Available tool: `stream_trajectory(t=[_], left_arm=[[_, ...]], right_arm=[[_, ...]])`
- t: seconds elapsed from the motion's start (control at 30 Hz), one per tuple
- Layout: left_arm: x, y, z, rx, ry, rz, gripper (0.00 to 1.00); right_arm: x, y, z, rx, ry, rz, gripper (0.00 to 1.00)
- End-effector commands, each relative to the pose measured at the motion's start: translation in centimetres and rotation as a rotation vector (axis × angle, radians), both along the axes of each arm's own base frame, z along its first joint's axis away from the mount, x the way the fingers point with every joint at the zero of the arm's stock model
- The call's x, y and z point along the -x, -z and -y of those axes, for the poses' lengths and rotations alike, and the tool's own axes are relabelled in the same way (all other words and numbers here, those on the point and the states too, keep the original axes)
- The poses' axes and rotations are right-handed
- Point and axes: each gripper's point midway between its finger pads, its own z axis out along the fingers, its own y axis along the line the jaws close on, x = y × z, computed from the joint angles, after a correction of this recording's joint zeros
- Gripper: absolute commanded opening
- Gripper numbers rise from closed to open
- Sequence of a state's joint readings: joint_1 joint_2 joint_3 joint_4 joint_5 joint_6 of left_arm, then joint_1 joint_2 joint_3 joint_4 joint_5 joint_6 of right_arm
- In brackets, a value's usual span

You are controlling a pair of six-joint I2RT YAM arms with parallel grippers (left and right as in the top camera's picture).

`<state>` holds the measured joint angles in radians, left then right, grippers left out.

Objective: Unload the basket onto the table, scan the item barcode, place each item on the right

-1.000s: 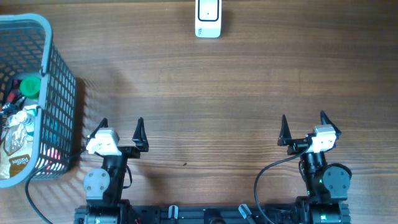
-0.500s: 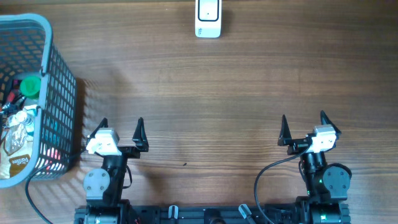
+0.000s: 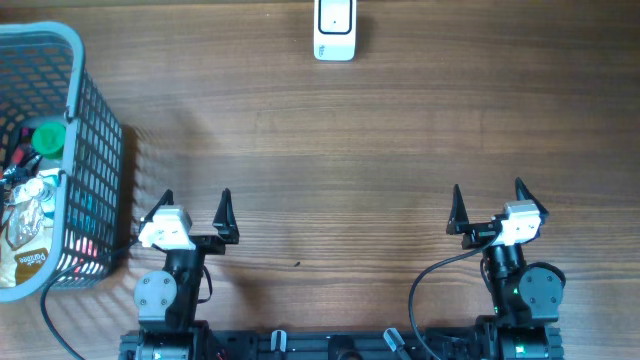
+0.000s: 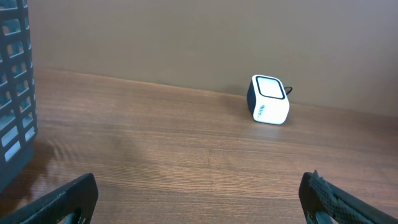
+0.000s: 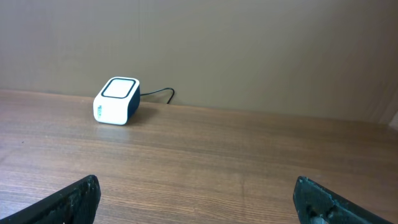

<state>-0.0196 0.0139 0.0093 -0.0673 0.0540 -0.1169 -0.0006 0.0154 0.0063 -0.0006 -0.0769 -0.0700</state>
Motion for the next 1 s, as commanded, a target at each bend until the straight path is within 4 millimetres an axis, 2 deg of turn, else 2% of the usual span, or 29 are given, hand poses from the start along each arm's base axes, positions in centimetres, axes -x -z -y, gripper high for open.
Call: stream_trajectory(t=[0.0,0.97], left_arm=[[0.05,0.13,0.29,0.003,0.015,-0.002,1.0],[0.03,0.14,0.1,0.002,0.004,-0.002,1.0]], right_arm=[[0.03,-0.19,0.12,0.008,0.008,0.01,1.0],[0.03,-0.19,0.13,0.008,0.008,0.01,1.0]])
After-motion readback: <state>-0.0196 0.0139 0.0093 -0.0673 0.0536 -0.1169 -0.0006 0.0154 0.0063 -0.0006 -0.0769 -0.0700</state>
